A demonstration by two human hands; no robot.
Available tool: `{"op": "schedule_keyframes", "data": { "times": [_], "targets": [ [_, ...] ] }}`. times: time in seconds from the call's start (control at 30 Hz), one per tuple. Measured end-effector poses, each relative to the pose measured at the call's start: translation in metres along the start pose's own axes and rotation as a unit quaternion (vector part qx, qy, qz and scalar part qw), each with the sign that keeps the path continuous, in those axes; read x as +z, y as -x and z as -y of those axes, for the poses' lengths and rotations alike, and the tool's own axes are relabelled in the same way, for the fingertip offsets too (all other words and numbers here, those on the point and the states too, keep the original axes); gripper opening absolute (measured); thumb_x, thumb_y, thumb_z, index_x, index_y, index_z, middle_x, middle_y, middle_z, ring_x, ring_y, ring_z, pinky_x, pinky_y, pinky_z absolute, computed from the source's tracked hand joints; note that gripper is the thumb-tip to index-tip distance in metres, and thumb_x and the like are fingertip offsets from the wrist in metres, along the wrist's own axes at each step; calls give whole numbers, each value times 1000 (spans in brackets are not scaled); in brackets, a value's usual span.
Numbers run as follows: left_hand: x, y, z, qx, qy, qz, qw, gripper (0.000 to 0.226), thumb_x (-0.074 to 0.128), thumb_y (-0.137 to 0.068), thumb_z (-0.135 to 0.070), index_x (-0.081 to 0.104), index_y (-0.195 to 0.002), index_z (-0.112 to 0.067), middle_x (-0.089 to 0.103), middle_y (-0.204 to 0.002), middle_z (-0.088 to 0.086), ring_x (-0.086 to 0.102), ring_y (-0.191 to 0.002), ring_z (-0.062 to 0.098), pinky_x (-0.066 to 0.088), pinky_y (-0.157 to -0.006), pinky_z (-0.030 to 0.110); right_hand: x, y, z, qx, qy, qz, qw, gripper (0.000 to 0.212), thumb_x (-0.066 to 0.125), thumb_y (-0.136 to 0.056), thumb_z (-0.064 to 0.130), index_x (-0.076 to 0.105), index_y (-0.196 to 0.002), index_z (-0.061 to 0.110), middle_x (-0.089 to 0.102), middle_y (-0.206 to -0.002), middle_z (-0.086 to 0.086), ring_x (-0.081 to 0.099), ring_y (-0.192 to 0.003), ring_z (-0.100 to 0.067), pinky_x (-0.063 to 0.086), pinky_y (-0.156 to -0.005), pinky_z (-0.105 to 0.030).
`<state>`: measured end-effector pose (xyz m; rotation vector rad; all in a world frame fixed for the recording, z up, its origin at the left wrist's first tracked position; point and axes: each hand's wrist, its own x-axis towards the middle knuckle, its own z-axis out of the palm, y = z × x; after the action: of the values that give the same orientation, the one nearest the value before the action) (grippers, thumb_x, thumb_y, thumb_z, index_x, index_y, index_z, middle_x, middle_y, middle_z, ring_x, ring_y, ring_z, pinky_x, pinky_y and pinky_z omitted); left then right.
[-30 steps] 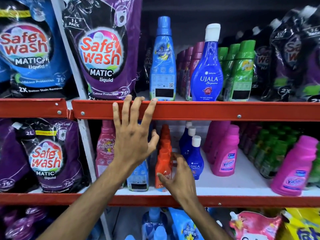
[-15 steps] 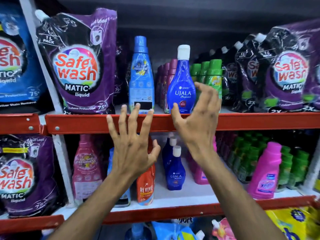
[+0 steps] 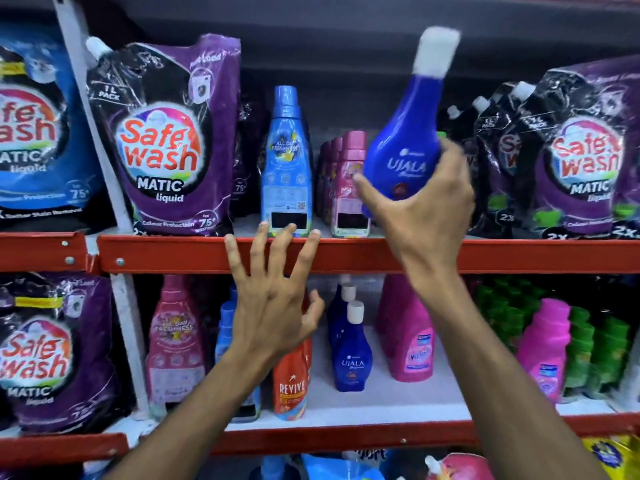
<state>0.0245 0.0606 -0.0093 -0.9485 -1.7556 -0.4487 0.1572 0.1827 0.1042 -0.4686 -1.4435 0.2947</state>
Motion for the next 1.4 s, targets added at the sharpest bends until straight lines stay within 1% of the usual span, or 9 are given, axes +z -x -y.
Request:
{"op": "schedule_keyframes", "data": {
  "times": [0.1, 0.2, 0.37, 0.53, 0.83, 0.93, 1.07, 1.23, 1.4],
  "targets": [
    [0, 0, -1, -3, 4, -4, 1000, 85, 63, -75, -44, 35, -153, -27, 46, -149, 11, 34, -145, 40, 7, -120, 74, -30, 6, 2, -20, -39, -20, 999, 89, 82, -59, 66, 56, -126, 14, 67, -118, 1, 64, -104, -15, 49, -92, -24],
    [-1, -1, -2, -9, 9, -10, 1000, 82, 61, -77, -44, 35, -153, -28, 47, -145, 10, 36, -144, 38, 8, -120, 73, -55, 38, -13, -16, -61, 28, 998, 92, 82, -59, 70, 53, -129, 19, 67, -117, 3, 66, -100, -16, 55, -87, -36],
    [-1, -2, -5, -18, 13, -11, 1000, 80, 62, -77, -45, 39, -151, -28, 50, -141, 9, 38, -141, 37, 8, -121, 72, -65, 123, -58, -2, -39, 110, 993, 91, 84, -58, 66, 49, -129, 22, 58, -116, 11, 58, -102, -7, 40, -91, -6],
    [-1, -2, -6, -23, 13, -15, 1000, 80, 63, -75, -44, 41, -150, -27, 52, -139, 10, 38, -140, 37, 9, -120, 73, -40, 187, -107, 75, 0, 215, 974, 90, 82, -54, 65, 47, -129, 29, 53, -113, 17, 59, -100, -8, 51, -85, -20],
    [3, -2, -7, -26, 0, -19, 999, 83, 65, -73, -42, 39, -151, -26, 50, -140, 12, 37, -141, 38, 8, -121, 73, 4, 232, -148, 157, 83, 307, 935, 85, 86, -53, 58, 47, -119, 22, 60, -110, 0, 65, -94, -25, 51, -71, -31],
    [5, -2, -7, -23, -8, -21, 1000, 84, 65, -73, -42, 38, -151, -26, 49, -140, 11, 37, -141, 37, 8, -121, 73, 7, 240, -152, 174, 92, 320, 927, 90, 88, -52, 56, 45, -123, 21, 60, -115, -3, 65, -99, -27, 55, -76, -37],
    [6, -1, -9, -29, 0, -16, 999, 85, 65, -72, -42, 37, -151, -26, 46, -142, 11, 34, -143, 38, 8, -121, 73, 6, 250, -155, 187, 91, 323, 923, 94, 88, -51, 57, 43, -126, 21, 58, -119, -1, 63, -105, -26, 54, -80, -37],
    [0, 5, -25, -59, 42, 9, 997, 94, 61, -72, -46, 27, -157, -24, 30, -162, 14, 12, -156, 40, 5, -122, 72, 2, 255, -159, 177, 84, 334, 922, 95, 86, -54, 59, 42, -129, 22, 55, -124, 2, 58, -114, -23, 53, -81, -35],
    [-3, 30, -63, -26, 112, 8, 993, 95, 63, -74, -47, 25, -159, -26, 17, -169, 17, 7, -157, 40, 9, -123, 70, -20, 249, -164, 116, 86, 305, 941, 101, 69, -68, 71, 34, -146, 18, 44, -149, -3, 42, -137, -22, 47, -104, -36]
  ]
}}
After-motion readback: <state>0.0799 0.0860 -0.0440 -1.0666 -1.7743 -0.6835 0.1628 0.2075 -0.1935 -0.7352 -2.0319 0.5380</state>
